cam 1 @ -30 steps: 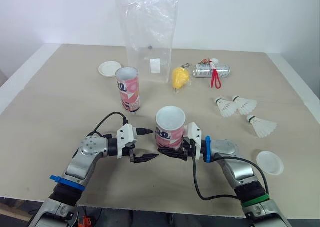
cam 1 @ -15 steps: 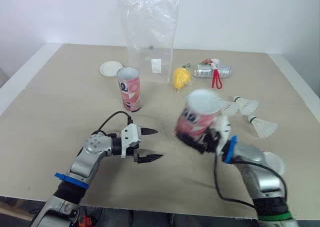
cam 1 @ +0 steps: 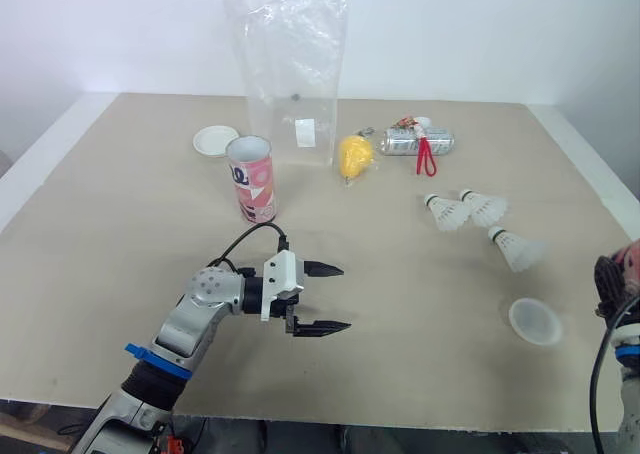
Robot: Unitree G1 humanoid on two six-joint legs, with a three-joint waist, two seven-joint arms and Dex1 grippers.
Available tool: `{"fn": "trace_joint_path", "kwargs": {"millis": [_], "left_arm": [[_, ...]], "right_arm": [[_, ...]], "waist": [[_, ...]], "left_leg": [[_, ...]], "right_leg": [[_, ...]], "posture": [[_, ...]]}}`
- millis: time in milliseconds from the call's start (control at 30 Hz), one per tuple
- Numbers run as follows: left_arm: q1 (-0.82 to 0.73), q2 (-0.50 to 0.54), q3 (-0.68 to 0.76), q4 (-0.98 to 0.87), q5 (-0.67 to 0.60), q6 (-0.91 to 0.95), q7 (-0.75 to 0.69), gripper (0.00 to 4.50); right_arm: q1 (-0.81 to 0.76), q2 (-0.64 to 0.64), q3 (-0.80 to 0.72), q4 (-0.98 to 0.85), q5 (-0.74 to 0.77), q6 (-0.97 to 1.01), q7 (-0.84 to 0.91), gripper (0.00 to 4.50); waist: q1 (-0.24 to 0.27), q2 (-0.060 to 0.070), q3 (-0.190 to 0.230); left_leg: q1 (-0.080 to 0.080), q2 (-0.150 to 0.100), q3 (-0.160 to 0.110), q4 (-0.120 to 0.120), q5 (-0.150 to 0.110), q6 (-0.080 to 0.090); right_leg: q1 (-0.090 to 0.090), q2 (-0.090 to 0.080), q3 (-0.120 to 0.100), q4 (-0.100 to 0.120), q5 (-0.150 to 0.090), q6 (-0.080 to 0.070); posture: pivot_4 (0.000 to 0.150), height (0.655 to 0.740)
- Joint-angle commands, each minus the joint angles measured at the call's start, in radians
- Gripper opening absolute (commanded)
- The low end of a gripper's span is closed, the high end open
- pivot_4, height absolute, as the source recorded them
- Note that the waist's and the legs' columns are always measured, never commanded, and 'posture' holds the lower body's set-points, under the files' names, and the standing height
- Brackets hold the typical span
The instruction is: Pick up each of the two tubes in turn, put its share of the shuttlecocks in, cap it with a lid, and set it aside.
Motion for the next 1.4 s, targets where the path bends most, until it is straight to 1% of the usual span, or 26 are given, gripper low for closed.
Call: {"fn": "trace_joint_path", "kwargs": {"millis": [33,267,400,433,500,533,567,700,900,1100,1200,1400], "left_arm": [[0.001,-0.005,0.004,-0.036,-0.006,-0.008,0.015,4.5],[-0.004,0.003,0.013,-0.033,-0.004,-0.009,0.028,4.5],[-0.007,0.009,0.018,-0.031,-0.005,-0.009,0.032,4.5],[-0.008,0.009,0.018,-0.032,-0.004,-0.008,0.035,4.5],[-0.006,0.011,0.015,-0.034,-0.004,-0.005,0.039,4.5],[-0.005,0.012,0.014,-0.035,-0.003,-0.006,0.04,4.5],[-0.003,0.013,0.013,-0.035,-0.003,-0.006,0.041,4.5],[-0.001,0.014,0.007,-0.034,-0.003,-0.007,0.043,4.5],[-0.02,0.005,0.0,-0.012,-0.002,-0.012,0.034,4.5],[-0.052,-0.005,-0.005,0.031,0.0,-0.026,0.006,4.5],[-0.067,-0.007,-0.005,0.054,0.001,-0.035,-0.011,4.5],[-0.112,-0.015,0.002,0.121,0.003,-0.054,-0.045,4.5]], "right_arm": [[-0.034,-0.058,-0.015,0.082,0.001,-0.007,0.002,2.59],[-0.093,-0.12,0.042,0.245,-0.034,-0.025,0.038,2.59],[-0.098,-0.121,0.057,0.282,-0.027,-0.019,0.067,2.59],[-0.095,-0.119,0.059,0.286,-0.024,-0.013,0.068,3.0],[-0.08,-0.118,0.069,0.288,-0.029,-0.008,0.07,4.04],[-0.072,-0.118,0.073,0.282,-0.031,-0.007,0.073,4.31],[-0.063,-0.12,0.077,0.276,-0.036,-0.009,0.076,4.48],[-0.027,-0.118,0.071,0.248,-0.035,-0.01,0.078,4.48],[0.045,-0.1,0.049,0.153,-0.01,0.017,0.066,4.48],[0.145,-0.055,0.032,-0.039,0.028,0.065,0.023,4.48],[0.185,-0.038,0.026,-0.1,0.043,0.08,0.016,4.48],[0.357,-0.03,0.003,-0.273,0.059,0.099,0.055,4.48]], "waist": [[-0.003,0.0,0.0],[-0.006,0.001,0.0],[-0.006,0.001,0.0],[-0.006,0.001,0.0],[-0.006,0.001,0.0],[-0.006,0.001,0.0],[-0.006,0.001,0.0],[-0.005,0.001,0.0],[-0.005,0.001,0.0],[-0.005,0.001,0.0],[-0.005,0.001,0.0],[-0.004,0.002,0.0]], "left_leg": [[0.0,0.0,0.001,0.0,0.001,0.001],[-0.001,-0.001,0.002,0.001,0.002,0.003],[-0.001,-0.001,0.0,0.0,0.002,0.003],[-0.002,-0.001,0.0,-0.001,0.002,0.003],[-0.002,-0.002,0.0,-0.001,0.001,0.003],[-0.002,-0.002,0.0,-0.001,0.001,0.003],[-0.002,-0.002,0.0,-0.001,0.001,0.003],[-0.002,-0.002,0.0,-0.001,0.001,0.003],[-0.002,-0.002,0.0,-0.001,0.001,0.003],[-0.002,-0.002,-0.001,-0.001,0.001,0.003],[-0.002,-0.002,-0.001,-0.001,0.001,0.003],[-0.003,-0.002,-0.001,-0.001,0.001,0.002]], "right_leg": [[0.0,0.0,0.001,0.0,0.001,0.001],[0.0,0.0,0.003,0.0,0.001,0.001],[0.0,0.0,0.002,0.0,0.0,0.002],[0.0,0.0,0.002,0.0,0.0,0.003],[0.0,0.0,0.003,0.0,0.001,0.006],[0.0,0.0,0.002,0.0,0.0,0.006],[0.0,0.0,0.002,0.0,0.0,0.007],[0.0,0.0,0.002,-0.001,0.0,0.006],[0.0,0.0,0.003,-0.001,-0.002,0.003],[0.0,0.0,0.002,0.0,-0.002,0.002],[0.0,0.0,0.003,-0.001,-0.002,0.002],[-0.001,0.0,0.002,-0.001,-0.003,0.001]], "posture": [[0.15,0.74],[0.15,0.74],[0.15,0.74],[0.15,0.74],[0.15,0.74],[0.15,0.74],[0.15,0.74],[0.15,0.74],[0.15,0.74],[0.15,0.74],[0.15,0.74],[0.15,0.74]]}}
